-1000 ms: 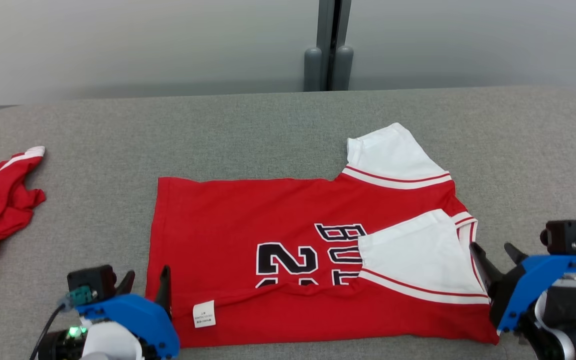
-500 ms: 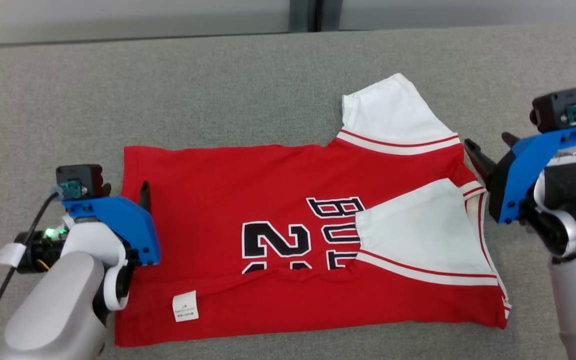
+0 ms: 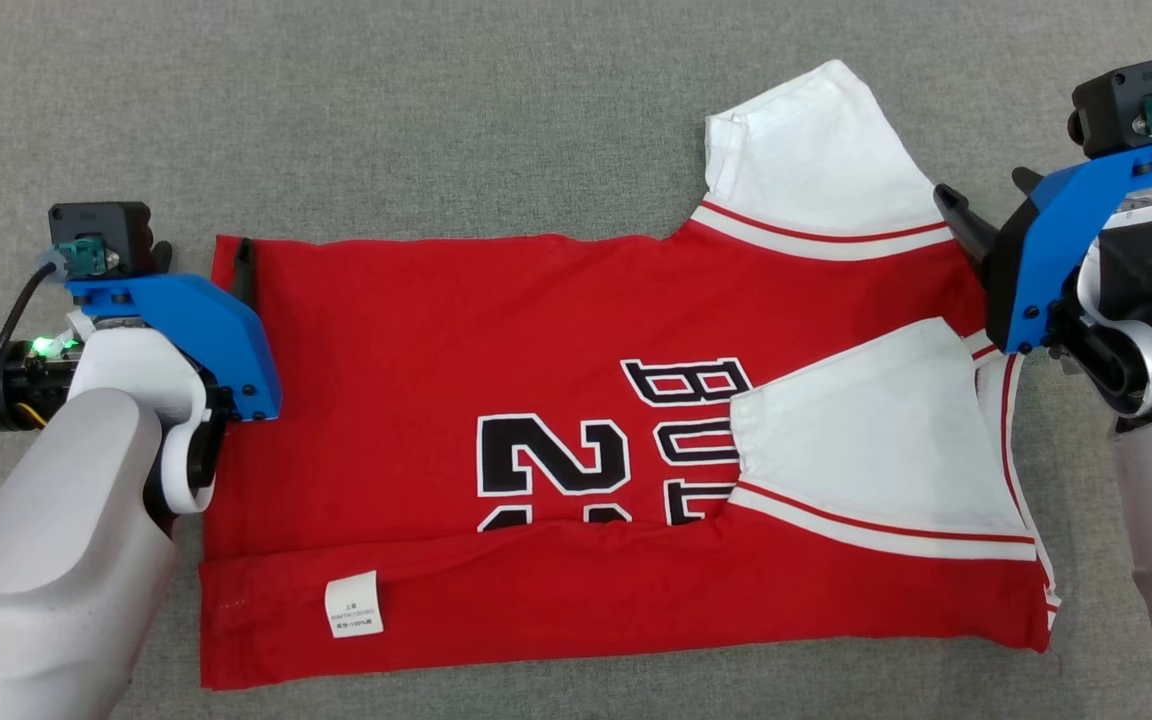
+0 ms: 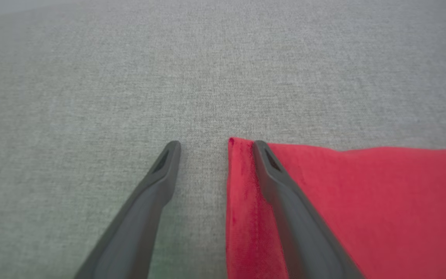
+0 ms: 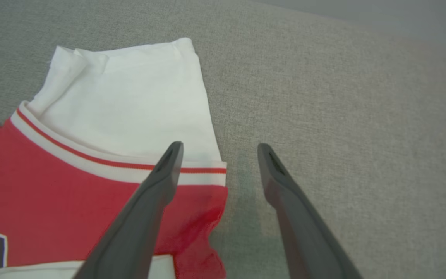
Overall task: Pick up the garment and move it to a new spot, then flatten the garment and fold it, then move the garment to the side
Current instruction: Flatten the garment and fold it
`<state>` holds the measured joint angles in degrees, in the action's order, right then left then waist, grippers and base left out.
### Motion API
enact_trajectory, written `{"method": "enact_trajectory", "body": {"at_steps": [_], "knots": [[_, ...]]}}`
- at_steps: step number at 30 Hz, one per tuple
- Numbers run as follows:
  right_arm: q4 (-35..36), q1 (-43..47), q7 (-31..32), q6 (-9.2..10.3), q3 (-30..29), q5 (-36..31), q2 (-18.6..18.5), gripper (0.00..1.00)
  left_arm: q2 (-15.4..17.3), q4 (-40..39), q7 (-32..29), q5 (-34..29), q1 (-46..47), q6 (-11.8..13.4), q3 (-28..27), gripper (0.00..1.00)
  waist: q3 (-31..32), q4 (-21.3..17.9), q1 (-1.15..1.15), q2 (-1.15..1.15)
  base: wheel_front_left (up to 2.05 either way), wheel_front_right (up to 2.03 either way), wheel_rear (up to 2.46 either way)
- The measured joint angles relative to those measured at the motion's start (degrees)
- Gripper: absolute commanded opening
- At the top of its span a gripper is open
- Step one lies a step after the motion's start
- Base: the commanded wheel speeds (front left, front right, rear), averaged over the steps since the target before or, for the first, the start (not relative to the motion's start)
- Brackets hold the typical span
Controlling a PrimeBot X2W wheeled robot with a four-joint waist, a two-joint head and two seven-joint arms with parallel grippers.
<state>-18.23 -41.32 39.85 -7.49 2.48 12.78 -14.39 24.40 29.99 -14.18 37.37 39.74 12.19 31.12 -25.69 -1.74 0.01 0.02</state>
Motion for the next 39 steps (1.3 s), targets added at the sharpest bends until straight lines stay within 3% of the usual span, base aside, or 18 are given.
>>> {"method": "enact_trajectory", "body": {"at_steps": [5, 7, 10, 21, 32, 35, 39], "knots": [[-1.44, -0.91, -0.55, 0.0, -0.08, 0.0, -0.01, 1.0, -1.18, 0.98, -1.05, 1.11, 1.36, -1.49, 0.31, 1.0, -1.12, 0.26, -0.01, -0.01, 0.0, 0.0, 0.0], [-1.72, -0.96, -0.64, 0.0, -0.04, 0.1, -0.32, 1.0, -1.46, 0.96, -2.16, 1.87, 1.45, -2.15, 0.66, 0.67, -1.27, 0.55, -0.02, -0.02, 0.0, 0.0, 0.0], [-2.32, -1.07, -0.64, 0.0, -0.2, 0.35, -1.13, 1.0, -1.78, 0.57, -3.63, 2.48, 1.48, -2.98, 1.16, 0.0, -1.31, 1.12, -0.02, -0.02, 0.0, 0.0, 0.0], [-6.88, -9.12, 3.52, 0.0, -0.51, -0.29, -1.81, 1.0, -2.96, -2.07, -2.18, 1.86, 2.73, -3.75, 2.49, 0.0, -3.98, 3.83, -0.02, -0.02, 0.0, 0.0, 0.0], [-14.97, -17.05, 0.55, 0.0, -2.82, -4.83, -1.58, 1.0, -6.03, -4.25, 0.6, 0.85, 5.23, -4.88, 4.07, 0.0, -8.21, 8.89, -0.01, -0.02, 0.0, 0.0, 0.0], [-16.31, -17.77, 0.46, 0.01, -1.47, -5.35, -1.89, 0.0, -6.39, -4.13, 1.38, 0.86, 5.29, -5.03, 4.09, 0.0, -8.49, 9.38, -0.01, -0.02, 0.0, 0.0, 0.0], [-16.85, -17.93, -1.78, -0.01, -0.35, -5.09, -1.89, 0.0, -6.28, -3.75, 4.28, 0.09, 5.2, -4.8, 4.07, 0.0, -8.17, 9.02, -0.01, -0.02, 0.0, 0.0, 0.0]]}}
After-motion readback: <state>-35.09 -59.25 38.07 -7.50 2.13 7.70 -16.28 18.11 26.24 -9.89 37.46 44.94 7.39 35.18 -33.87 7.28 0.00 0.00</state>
